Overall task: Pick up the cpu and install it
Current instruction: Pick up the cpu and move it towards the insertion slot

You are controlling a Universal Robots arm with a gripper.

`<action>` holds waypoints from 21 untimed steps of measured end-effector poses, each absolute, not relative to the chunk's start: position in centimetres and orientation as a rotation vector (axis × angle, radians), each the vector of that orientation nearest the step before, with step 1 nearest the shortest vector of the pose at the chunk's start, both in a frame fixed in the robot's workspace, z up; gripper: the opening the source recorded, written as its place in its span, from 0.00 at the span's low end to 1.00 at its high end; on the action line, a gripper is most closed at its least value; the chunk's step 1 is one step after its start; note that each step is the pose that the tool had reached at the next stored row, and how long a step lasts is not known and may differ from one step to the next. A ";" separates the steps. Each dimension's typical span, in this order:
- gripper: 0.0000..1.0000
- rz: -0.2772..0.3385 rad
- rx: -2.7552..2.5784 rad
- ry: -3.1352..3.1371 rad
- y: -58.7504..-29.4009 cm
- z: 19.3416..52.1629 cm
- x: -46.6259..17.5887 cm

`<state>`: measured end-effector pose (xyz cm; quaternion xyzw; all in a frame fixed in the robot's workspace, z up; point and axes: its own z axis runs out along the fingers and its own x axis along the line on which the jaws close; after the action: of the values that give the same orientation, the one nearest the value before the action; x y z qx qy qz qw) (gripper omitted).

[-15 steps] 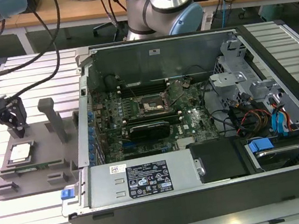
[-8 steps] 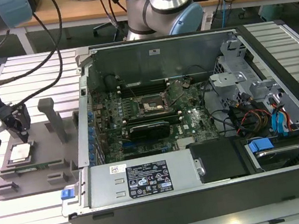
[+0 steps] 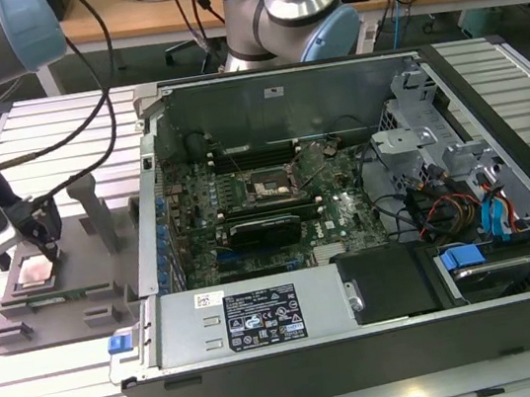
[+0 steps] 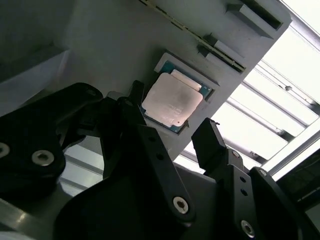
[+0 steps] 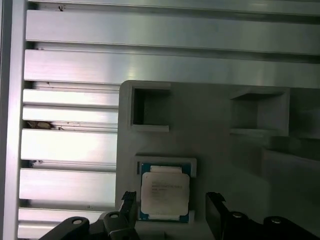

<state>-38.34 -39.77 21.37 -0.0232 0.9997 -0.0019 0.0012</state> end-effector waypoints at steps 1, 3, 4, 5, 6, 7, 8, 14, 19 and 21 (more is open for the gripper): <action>0.66 -0.006 -0.073 3.138 -39.8 21.2 -38.3; 0.66 -0.007 -0.073 3.138 -39.8 20.6 -38.3; 0.66 -0.007 -0.073 3.138 -39.8 20.5 -38.3; 0.66 -0.008 -0.074 3.138 -39.8 20.3 -38.3; 0.66 -0.008 -0.074 3.138 -39.8 20.1 -38.3; 0.66 -0.008 -0.074 3.138 -39.8 20.0 -38.3; 0.66 -0.009 -0.074 3.138 -39.8 19.8 -38.3; 0.66 -0.014 -0.074 3.138 -39.8 19.0 -38.5; 0.66 -0.014 -0.074 3.139 -39.8 18.7 -38.5; 0.66 -0.014 -0.074 3.139 -39.8 18.7 -38.5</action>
<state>-38.53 -39.78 18.69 -0.0235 0.9997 -0.0044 0.0011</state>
